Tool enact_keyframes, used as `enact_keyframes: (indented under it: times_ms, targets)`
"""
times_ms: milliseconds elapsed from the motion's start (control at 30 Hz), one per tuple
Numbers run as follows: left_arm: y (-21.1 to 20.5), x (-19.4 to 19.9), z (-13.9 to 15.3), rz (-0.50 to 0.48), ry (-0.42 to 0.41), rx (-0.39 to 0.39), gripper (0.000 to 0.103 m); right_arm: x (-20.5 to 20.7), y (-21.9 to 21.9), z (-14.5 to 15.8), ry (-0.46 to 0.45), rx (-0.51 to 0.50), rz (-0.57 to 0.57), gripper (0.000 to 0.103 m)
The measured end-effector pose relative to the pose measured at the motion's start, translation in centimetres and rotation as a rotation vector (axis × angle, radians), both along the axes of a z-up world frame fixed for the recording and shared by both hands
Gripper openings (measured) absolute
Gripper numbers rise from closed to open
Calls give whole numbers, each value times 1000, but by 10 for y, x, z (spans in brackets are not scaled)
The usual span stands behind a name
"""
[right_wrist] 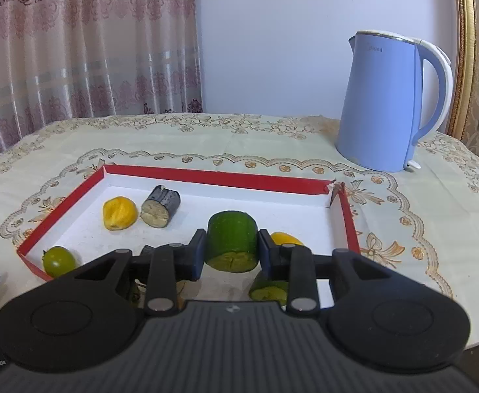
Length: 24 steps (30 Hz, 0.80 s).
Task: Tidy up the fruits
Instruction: 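Carry the second cucumber piece into the tray and open the right tool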
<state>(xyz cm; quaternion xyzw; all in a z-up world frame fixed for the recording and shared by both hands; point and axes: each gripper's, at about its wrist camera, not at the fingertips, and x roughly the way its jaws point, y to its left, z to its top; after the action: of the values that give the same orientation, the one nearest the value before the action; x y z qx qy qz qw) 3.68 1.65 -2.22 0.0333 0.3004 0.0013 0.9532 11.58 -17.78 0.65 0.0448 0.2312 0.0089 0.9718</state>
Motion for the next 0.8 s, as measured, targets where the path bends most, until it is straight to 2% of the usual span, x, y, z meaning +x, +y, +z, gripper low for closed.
enact_keyframes:
  times_ms: [667, 733, 800]
  targets:
    - [2, 2, -2, 22, 13, 2, 84, 17, 0, -9, 27, 3, -25, 31]
    - [3, 2, -2, 25, 12, 3, 84, 18, 0, -10, 28, 4, -26, 33]
    - [2, 2, -2, 22, 11, 9, 84, 18, 0, -10, 24, 5, -24, 42]
